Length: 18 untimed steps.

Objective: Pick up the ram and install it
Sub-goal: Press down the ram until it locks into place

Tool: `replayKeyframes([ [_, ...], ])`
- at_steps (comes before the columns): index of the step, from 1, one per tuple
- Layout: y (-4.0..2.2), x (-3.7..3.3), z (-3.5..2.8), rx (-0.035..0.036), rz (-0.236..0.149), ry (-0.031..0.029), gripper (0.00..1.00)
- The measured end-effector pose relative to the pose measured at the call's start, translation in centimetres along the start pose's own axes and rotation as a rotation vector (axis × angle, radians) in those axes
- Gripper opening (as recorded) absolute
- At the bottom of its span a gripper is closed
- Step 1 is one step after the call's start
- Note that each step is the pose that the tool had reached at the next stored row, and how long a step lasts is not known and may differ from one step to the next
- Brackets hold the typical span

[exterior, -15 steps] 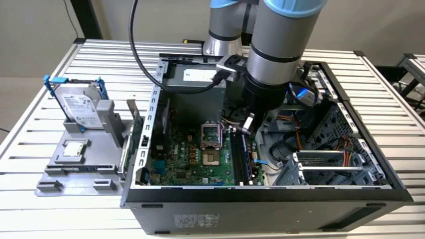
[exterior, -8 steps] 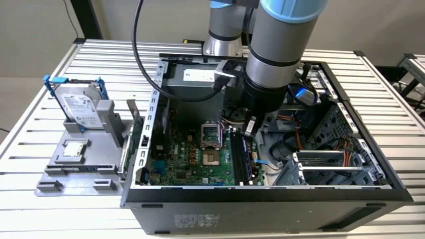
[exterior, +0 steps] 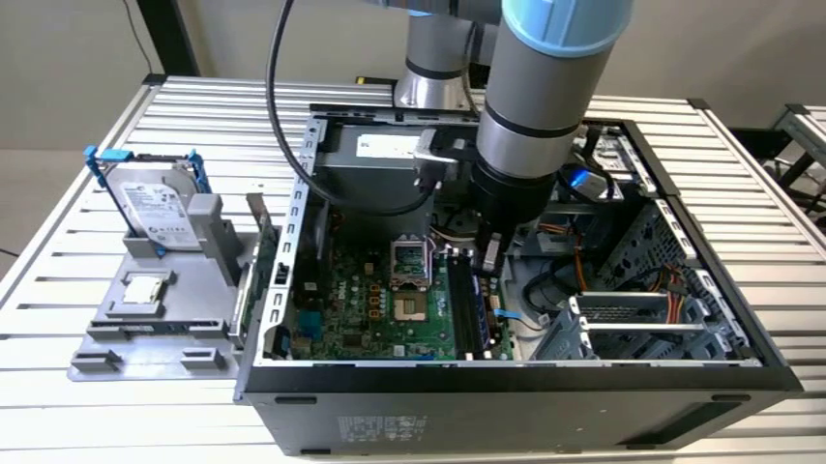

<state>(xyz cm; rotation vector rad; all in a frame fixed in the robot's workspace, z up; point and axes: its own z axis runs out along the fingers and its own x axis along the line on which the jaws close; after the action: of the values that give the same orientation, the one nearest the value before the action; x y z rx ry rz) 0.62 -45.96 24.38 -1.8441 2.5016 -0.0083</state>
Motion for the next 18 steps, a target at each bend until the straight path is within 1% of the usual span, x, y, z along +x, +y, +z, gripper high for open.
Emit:
replayKeyframes([
  [4,0.01,0.01,0.46,-0.0019,-0.073,-0.0017,0.00],
  [8,0.02,0.02,0.73,-0.0037,-0.145,-0.0034,0.00],
  [9,0.00,0.03,0.74,-0.0043,-0.155,-0.0032,0.00],
  [11,0.00,0.04,0.78,-0.0043,-0.158,0.0013,0.00],
  [14,-0.14,0.09,0.81,-0.0041,-0.162,0.0023,0.00],
  [17,-0.24,0.19,1.26,-0.0044,-0.182,0.0023,0.00],
  [18,-0.30,0.41,1.42,-0.0051,-0.184,0.0023,0.00],
])
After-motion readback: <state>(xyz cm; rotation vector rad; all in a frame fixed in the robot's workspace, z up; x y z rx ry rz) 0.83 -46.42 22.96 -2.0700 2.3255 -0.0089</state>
